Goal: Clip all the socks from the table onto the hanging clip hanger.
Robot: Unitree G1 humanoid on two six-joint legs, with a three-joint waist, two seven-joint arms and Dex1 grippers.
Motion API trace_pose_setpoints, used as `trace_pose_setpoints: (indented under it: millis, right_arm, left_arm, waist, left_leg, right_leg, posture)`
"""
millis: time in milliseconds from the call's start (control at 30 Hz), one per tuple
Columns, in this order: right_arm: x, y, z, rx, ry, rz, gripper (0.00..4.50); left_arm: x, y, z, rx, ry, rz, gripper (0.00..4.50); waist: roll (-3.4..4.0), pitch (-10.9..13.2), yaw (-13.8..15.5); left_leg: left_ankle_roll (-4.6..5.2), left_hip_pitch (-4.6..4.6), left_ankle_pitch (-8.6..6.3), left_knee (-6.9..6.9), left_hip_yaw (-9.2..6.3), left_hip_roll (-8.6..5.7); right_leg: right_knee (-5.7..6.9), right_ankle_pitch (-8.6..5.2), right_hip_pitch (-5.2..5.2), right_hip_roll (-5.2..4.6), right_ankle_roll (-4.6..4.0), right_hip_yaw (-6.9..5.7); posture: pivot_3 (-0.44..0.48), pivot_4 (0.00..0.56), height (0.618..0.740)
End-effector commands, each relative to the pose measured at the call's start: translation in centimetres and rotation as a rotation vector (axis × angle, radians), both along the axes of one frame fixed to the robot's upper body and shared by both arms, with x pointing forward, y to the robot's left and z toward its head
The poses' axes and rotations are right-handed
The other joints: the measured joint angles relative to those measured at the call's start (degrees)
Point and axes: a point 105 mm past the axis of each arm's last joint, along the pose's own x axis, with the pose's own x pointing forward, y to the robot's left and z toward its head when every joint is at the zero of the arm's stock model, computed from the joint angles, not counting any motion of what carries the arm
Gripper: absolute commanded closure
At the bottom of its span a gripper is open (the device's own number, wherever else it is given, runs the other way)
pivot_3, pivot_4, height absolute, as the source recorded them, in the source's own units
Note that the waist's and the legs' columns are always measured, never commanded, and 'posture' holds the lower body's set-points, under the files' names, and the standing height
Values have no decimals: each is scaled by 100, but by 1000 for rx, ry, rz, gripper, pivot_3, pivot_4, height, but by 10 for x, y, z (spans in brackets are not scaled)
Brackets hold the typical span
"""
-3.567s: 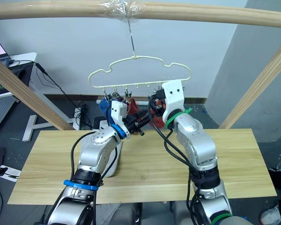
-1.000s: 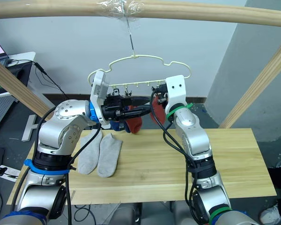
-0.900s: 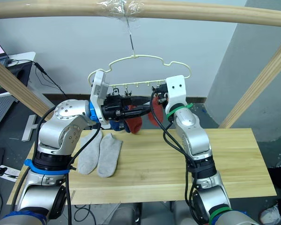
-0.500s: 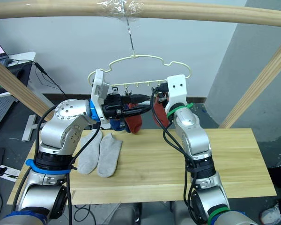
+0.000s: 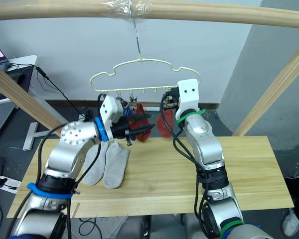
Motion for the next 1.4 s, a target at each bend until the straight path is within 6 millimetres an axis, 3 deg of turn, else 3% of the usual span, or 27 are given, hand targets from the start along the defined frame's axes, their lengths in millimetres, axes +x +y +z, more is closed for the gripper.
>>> trace_pose_setpoints:
  millis: [33,133,233,500,700,833,967,1267,1367,1400]
  right_arm:
    - [-4,3,19,28,-67,22,4459]
    - [-4,4,19,27,-66,25,4459]
    - [-5,4,18,24,-63,28,4459]
    - [-6,6,18,19,-59,34,4459]
    - [-6,5,17,21,-56,31,4459]
    - [-6,5,18,23,-56,29,4459]
    - [-6,5,18,24,-54,27,4459]
    - [-7,5,17,26,-50,24,4459]
    - [-7,5,17,26,-50,25,4459]
    - [-7,5,17,26,-50,25,4459]
  left_arm:
    - [-1,23,-23,59,10,126,1859]
    - [-1,43,-46,91,23,200,978]
    - [18,77,-71,117,59,392,70]
    - [23,110,-108,150,190,481,0]
    - [22,124,-131,210,255,529,0]
    - [17,122,-145,218,320,513,0]
    - [5,124,-161,249,385,484,854]
    - [-8,129,-169,235,440,467,3557]
    - [-13,101,-157,140,463,319,4449]
    - [-14,90,-151,101,471,264,4500]
  waist:
    - [0,0,4]
    - [1,0,8]
    - [1,0,30]
    - [0,0,20]
    - [0,-1,9]
    - [0,-1,8]
    - [0,-1,6]
    - [1,-2,-27]
    - [1,-1,-39]
    - [1,-1,-41]
  left_leg:
    - [0,0,0,1,-1,0]
    - [0,2,0,0,0,1]
    - [0,1,0,2,-7,1]
    - [2,2,1,8,-4,-3]
    - [2,3,1,10,-4,-2]
    - [2,3,1,10,-4,-2]
    - [2,6,2,10,-2,-3]
    - [3,38,2,8,8,6]
    - [5,46,4,7,10,10]
    - [6,46,4,7,10,10]
  right_leg:
    - [1,0,0,0,0,-1]
    - [4,0,0,-1,0,0]
    - [9,2,0,0,-4,-10]
    - [30,3,-5,-2,-6,-8]
    - [38,3,-8,-1,-6,-7]
    - [40,3,-8,-1,-6,-8]
    - [43,3,-7,-1,-6,-5]
    - [68,3,3,-3,-6,5]
    - [77,2,5,-1,-7,7]
    - [78,2,5,-1,-8,6]
  posture:
    - [-31,230,720]
    - [-28,232,720]
    - [-26,233,720]
    - [-40,237,720]
    - [-40,237,720]
    - [-42,242,720]
    - [-45,245,720]
    - [-48,246,720]
    - [-50,248,720]
    - [-50,248,720]
